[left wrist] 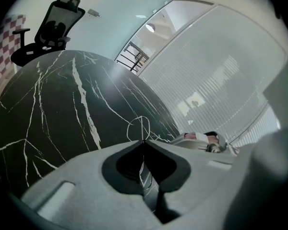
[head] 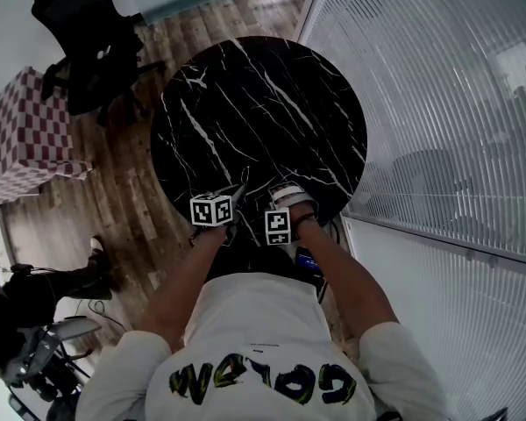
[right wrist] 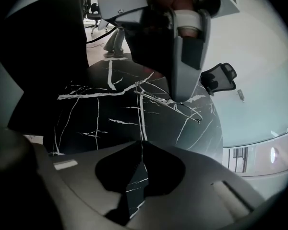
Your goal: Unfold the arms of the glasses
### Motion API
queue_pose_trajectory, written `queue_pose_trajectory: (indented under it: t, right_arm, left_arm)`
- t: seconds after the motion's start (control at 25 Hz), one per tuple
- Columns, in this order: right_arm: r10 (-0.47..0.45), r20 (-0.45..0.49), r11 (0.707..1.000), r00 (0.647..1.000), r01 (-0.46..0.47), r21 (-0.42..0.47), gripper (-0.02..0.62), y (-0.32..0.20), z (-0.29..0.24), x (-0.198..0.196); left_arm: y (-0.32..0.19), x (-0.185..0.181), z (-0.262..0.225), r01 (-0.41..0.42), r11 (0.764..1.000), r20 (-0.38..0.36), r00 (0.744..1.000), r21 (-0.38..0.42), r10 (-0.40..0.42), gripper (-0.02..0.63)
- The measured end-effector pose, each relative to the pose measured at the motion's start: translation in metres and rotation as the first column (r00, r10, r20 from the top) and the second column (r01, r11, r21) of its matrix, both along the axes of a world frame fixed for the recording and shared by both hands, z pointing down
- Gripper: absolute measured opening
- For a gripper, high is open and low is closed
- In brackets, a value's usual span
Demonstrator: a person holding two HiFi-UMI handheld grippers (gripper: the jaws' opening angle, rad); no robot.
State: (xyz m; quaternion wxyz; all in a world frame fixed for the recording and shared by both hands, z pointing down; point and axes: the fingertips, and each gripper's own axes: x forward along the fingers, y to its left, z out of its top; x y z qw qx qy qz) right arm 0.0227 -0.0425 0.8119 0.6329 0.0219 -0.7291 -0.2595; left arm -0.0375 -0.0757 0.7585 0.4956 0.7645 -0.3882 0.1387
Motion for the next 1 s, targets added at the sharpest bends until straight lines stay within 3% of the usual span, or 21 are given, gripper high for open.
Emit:
queue_pose_trajectory:
  t: [0.56, 1.0]
  right_arm:
    - [0.076, -0.027, 0.989, 0.997, -0.079, -0.123, 0.012, 0.025, 0.000, 0.008]
    - [0.153, -0.081, 0.935, 0.985, -0.171, -0.311, 0.011, 0.061, 0.003, 0.007]
  left_arm:
    - [-0.003, -0.007, 0.008, 0.038, 0.999, 0.009, 0.999, -0.016, -0.038, 0.008]
    - [0.006, -0.013, 0.027, 0.050, 0.997, 0.024, 0.998, -0.051, -0.049, 0.008]
